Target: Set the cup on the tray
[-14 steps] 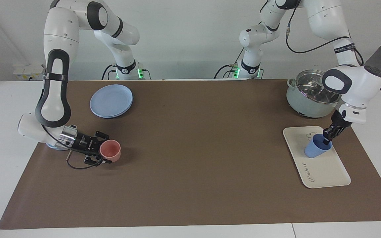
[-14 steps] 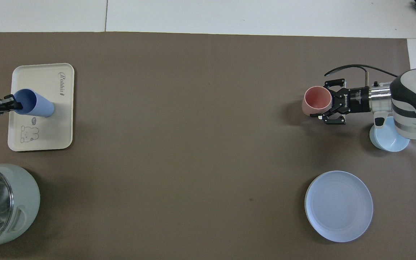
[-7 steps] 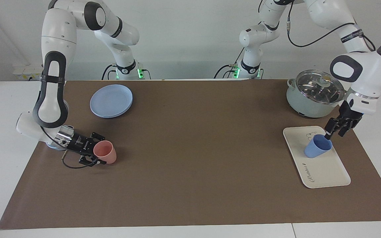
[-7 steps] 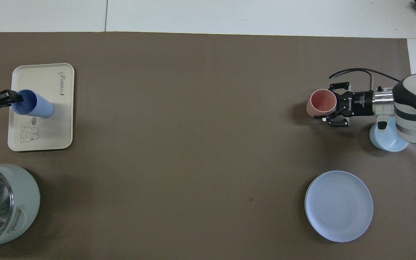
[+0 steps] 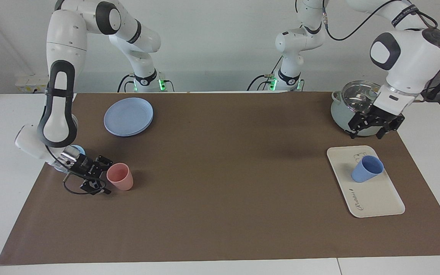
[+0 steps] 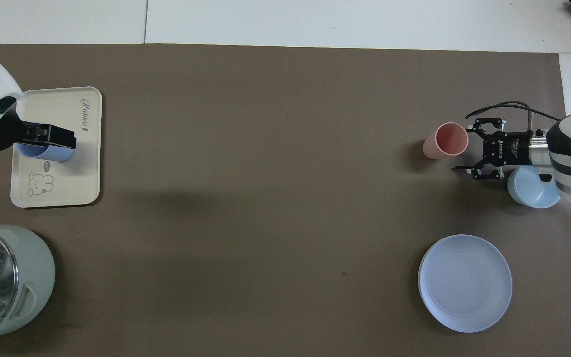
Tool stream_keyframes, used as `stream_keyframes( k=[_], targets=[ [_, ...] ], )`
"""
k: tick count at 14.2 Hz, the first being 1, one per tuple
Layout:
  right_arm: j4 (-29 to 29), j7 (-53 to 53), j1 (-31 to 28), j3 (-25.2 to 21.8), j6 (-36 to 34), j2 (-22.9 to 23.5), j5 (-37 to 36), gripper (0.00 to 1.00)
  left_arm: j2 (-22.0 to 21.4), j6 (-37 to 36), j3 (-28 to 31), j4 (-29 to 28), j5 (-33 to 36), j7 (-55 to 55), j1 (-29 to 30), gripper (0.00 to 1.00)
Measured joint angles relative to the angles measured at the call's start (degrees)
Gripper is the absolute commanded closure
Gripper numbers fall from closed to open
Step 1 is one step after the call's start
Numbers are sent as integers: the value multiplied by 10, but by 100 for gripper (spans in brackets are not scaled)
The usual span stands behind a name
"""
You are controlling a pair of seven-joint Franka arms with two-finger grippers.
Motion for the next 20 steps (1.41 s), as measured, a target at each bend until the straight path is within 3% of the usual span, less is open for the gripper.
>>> stream_keyframes(
  k=[4,8,11,15,20],
  targets=[
    [2,-122,10,8,-2,-67,-198,1,-21,-67,1,5,4,0,-32,0],
    [3,-252,49,10,-55,-150,-302,1,-37,-195,4,109,17,0,-31,0],
    [4,-331,92,11,-91,-207,-367,1,-37,-202,9,120,15,0,-30,0],
    [5,-337,151,14,-127,-270,-432,1,-37,-178,14,95,15,-5,-29,0],
    [84,-339,159,14,-211,-285,-454,1,-40,-180,17,94,15,-4,-23,0]
  ],
)
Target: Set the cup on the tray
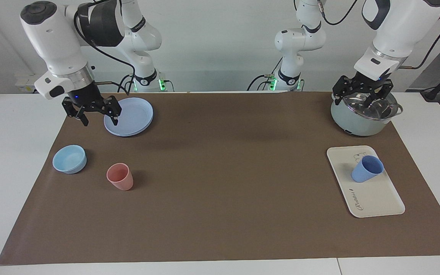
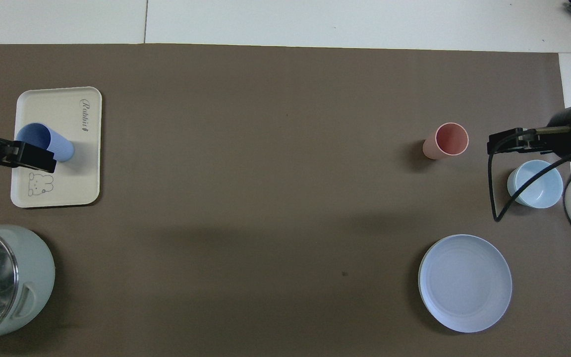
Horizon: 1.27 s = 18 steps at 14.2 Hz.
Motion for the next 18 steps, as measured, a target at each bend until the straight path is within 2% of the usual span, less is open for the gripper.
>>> stream_keyframes(
  k=[2,4,11,18],
  targets=[
    [50,0,0,0,-48,0,-12,1,-2,0,-1,0,0,0,0,0],
    [74,0,0,1,-84,0,-12,1,-2,0,-1,-1,0,0,1,0],
    [78,19,0,2,-146,0,-11,1,-2,0,1,-2,0,0,11,0],
    [78,50,5,14,-151,-1,-8,1,-2,0,1,-2,0,0,11,0]
  ],
)
